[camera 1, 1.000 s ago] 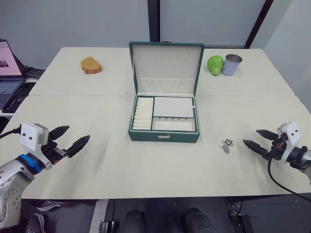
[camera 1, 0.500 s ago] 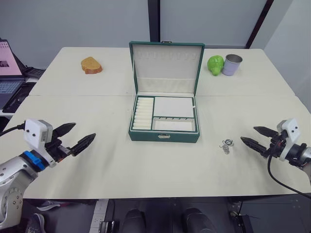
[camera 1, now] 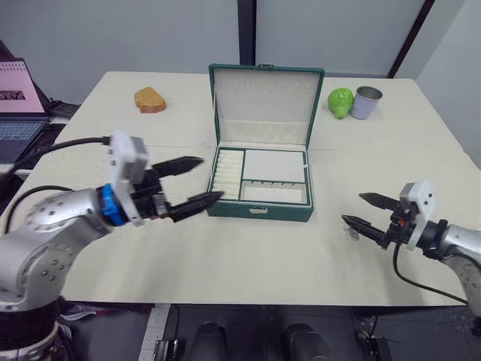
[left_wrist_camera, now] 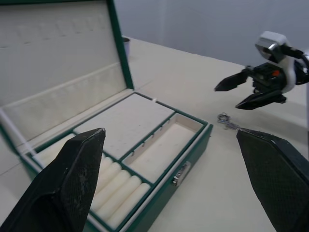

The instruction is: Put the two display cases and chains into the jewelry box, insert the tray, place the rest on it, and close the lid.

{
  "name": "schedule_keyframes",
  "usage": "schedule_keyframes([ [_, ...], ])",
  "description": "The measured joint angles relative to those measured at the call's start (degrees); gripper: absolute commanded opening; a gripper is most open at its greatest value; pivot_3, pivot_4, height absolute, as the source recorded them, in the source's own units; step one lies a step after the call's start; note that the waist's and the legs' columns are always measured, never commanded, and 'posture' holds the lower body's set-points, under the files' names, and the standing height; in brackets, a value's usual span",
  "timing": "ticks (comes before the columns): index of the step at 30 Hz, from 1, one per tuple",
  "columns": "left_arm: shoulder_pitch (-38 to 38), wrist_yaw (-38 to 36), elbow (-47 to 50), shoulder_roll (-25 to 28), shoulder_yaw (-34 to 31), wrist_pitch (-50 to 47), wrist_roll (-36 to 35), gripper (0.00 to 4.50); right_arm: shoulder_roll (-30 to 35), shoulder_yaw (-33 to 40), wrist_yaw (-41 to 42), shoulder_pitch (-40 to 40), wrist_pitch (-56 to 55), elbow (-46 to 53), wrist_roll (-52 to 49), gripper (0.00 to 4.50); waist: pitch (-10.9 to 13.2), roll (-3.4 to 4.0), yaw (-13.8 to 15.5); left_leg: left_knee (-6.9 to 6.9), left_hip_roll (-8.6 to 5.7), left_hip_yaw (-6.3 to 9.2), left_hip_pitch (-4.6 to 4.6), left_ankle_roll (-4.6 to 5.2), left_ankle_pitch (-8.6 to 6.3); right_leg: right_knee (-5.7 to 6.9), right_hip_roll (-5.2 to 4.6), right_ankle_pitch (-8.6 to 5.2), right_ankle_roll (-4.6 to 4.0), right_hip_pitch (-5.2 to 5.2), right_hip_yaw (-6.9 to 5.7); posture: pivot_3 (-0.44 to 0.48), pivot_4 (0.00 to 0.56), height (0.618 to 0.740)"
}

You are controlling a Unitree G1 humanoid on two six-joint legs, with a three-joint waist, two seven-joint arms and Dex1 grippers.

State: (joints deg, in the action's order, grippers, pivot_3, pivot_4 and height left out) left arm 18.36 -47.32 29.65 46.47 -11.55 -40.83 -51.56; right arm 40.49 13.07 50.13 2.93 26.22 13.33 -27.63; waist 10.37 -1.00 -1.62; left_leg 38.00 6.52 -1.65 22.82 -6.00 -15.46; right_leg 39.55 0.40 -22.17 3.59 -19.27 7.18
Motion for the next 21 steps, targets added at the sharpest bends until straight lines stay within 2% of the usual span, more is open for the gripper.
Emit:
schedule_keyframes([
  [5,3.0,-5.2,0.5,-2.5,10.9,3.7,5.7,4.5,-1.1,-1.9,-1.9,-2.2,-3.2,-1.5,3.8,4.48,0.0,0.01,-0.1,0.0,0.0,-0.01,-0.01,0.0,0.0,0.01,0.02,0.0,0.0,-0.02,0.03,0.0,0.15,0.74],
  [10,4.6,-9.7,-2.4,-4.4,16.4,9.3,12.1,4.5,-1.1,-2.6,-3.1,-2.7,-7.2,-5.4,8.2,4.48,0.0,0.03,-0.2,0.01,0.01,-0.01,-0.02,0.0,0.0,0.02,0.05,0.0,0.0,-0.02,0.05,0.0,0.15,0.74],
  [21,5.0,-11.0,-5.0,-8.6,19.7,12.8,16.7,4.5,-2.7,-5.4,-4.0,-1.7,-12.1,-10.3,11.9,4.48,-0.1,-0.01,-0.2,0.04,0.02,0.01,-0.07,0.01,0.0,0.08,0.05,0.0,0.0,0.03,0.04,0.0,0.15,0.74],
])
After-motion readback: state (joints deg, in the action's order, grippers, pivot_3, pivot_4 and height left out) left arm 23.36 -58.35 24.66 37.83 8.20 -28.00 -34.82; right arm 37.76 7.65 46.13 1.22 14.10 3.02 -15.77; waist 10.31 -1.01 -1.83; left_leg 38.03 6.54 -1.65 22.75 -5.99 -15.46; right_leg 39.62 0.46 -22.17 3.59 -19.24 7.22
